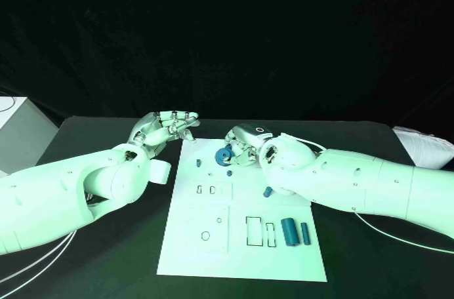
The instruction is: Assemble the parts on the task board
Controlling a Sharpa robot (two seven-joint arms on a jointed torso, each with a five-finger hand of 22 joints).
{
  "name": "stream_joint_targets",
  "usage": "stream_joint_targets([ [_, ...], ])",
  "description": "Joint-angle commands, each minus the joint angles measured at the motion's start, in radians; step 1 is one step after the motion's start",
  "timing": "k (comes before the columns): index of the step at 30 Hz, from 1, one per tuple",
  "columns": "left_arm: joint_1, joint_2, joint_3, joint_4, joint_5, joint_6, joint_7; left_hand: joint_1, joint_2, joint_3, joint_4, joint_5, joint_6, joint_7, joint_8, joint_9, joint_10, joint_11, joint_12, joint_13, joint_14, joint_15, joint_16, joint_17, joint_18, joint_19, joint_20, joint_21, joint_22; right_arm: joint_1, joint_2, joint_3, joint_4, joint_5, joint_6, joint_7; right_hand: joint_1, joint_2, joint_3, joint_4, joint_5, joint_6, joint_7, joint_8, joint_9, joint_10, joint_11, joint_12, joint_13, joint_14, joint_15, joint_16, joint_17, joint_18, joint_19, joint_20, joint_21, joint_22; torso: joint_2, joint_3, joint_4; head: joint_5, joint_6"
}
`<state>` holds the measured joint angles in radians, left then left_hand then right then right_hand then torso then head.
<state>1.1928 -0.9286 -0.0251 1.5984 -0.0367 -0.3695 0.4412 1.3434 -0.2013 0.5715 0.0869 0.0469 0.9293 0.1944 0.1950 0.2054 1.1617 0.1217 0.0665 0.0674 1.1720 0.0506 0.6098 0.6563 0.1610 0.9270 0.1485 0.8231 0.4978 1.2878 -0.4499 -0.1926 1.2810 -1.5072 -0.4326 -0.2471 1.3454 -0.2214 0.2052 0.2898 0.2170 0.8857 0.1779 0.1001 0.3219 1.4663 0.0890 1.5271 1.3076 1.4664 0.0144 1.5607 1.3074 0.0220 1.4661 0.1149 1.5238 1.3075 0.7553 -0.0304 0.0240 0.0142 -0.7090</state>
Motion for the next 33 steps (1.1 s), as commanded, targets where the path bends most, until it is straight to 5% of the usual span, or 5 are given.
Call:
stream_joint_targets([
  [1,0.002,0.003,0.001,0.0,0.004,0.018,0.004,-0.001,0.005,0.003,-0.001,0.004,0.003,0.004,-0.001,0.001,0.002,0.007,-0.002,0.001,-0.007,0.002,0.007,0.001,0.02,-0.009,0.001,0.002,0.001,-0.003,0.005,-0.001,-0.003,0.009,0.023,0.025,0.004,0.009,-0.005,0.0,0.006,0.002,0.0,-0.001,-0.001,0.053,0.006,-0.005,0.215,0.101,0.005,0.006,0.251,-0.008,0.078,0.005,0.001,0.221,0.0,0.0003,0.0008,0.002,0.001],
  [20,0.002,0.002,0.001,-0.001,0.004,0.017,0.0,-0.004,0.005,0.004,-0.001,0.004,0.002,0.005,-0.002,0.001,0.001,0.007,-0.002,0.001,-0.007,0.002,0.007,0.001,0.02,-0.011,0.001,0.004,0.002,-0.009,0.012,-0.002,-0.011,0.025,0.08,0.031,-0.018,0.032,-0.003,0.001,0.015,0.028,-0.01,0.009,-0.001,0.057,-0.002,-0.001,0.219,0.101,-0.001,0.006,0.25,-0.008,0.078,0.003,0.001,0.221,-0.001,0.0004,-0.0016,0.002,-0.012],
  [33,0.002,-0.001,0.001,0.0,0.003,0.015,-0.001,-0.004,0.004,0.004,-0.002,0.004,0.001,0.005,-0.002,0.001,0.0,0.008,-0.002,0.001,-0.007,0.003,0.007,0.002,0.02,-0.012,0.001,0.005,0.003,-0.009,0.005,-0.003,-0.009,0.027,0.113,0.006,-0.104,0.054,-0.001,0.003,0.035,0.037,-0.013,0.009,-0.009,0.057,-0.006,-0.001,0.219,0.101,-0.005,0.006,0.249,-0.008,0.077,-0.002,-0.002,0.219,0.0,0.0022,-0.0029,0.0,-0.012],
])
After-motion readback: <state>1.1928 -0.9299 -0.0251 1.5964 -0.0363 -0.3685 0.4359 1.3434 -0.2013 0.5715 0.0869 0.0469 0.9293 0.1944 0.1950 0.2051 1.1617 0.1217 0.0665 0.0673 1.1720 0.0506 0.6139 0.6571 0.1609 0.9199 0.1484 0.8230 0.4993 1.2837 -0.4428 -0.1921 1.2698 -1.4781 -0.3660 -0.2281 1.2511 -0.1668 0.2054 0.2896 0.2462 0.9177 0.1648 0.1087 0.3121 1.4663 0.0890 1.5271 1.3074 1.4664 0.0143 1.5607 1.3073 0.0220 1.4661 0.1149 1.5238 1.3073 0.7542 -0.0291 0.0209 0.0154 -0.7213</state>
